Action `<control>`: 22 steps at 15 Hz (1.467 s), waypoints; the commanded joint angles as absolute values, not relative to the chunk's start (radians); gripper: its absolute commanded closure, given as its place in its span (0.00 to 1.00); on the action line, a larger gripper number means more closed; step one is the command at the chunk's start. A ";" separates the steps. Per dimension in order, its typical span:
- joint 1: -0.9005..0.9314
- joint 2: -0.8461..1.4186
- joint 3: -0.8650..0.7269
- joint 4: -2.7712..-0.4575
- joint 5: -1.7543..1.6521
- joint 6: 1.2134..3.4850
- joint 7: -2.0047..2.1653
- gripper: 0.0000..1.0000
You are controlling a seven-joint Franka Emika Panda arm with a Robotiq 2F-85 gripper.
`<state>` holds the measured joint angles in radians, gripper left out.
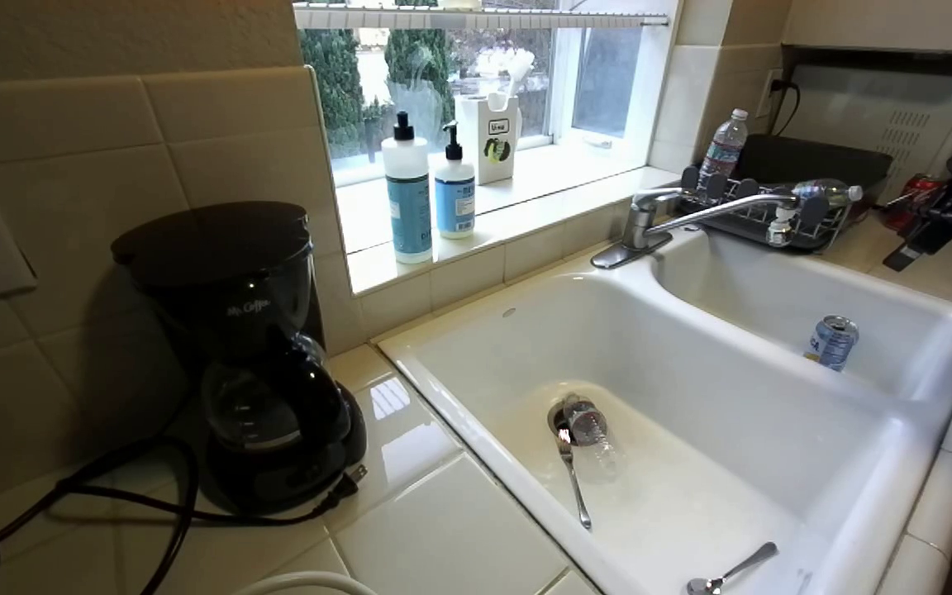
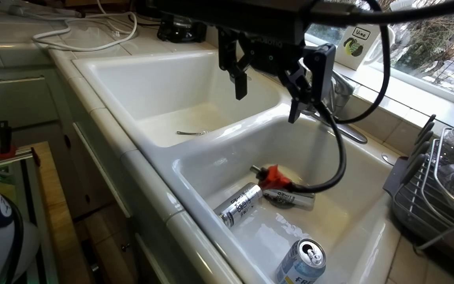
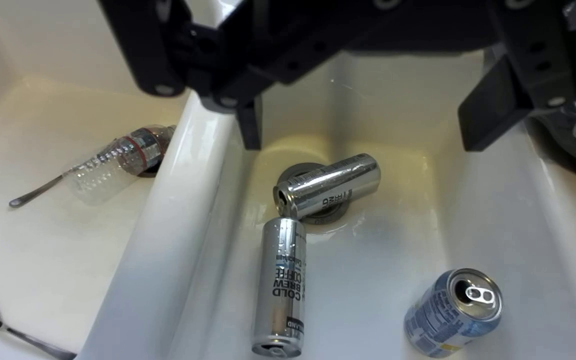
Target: Remove one bottle from the dish rack and put it on the windowsill
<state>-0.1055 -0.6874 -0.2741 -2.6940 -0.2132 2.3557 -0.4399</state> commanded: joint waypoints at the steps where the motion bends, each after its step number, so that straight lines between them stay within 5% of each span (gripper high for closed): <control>1: -0.169 -0.717 -0.281 -2.647 -0.219 2.314 -0.413 0.00; 14: -0.157 -0.559 -0.494 -2.160 -0.105 2.267 -0.499 0.00; 22: -0.191 -0.633 -0.464 -2.250 -0.129 2.312 -0.498 0.00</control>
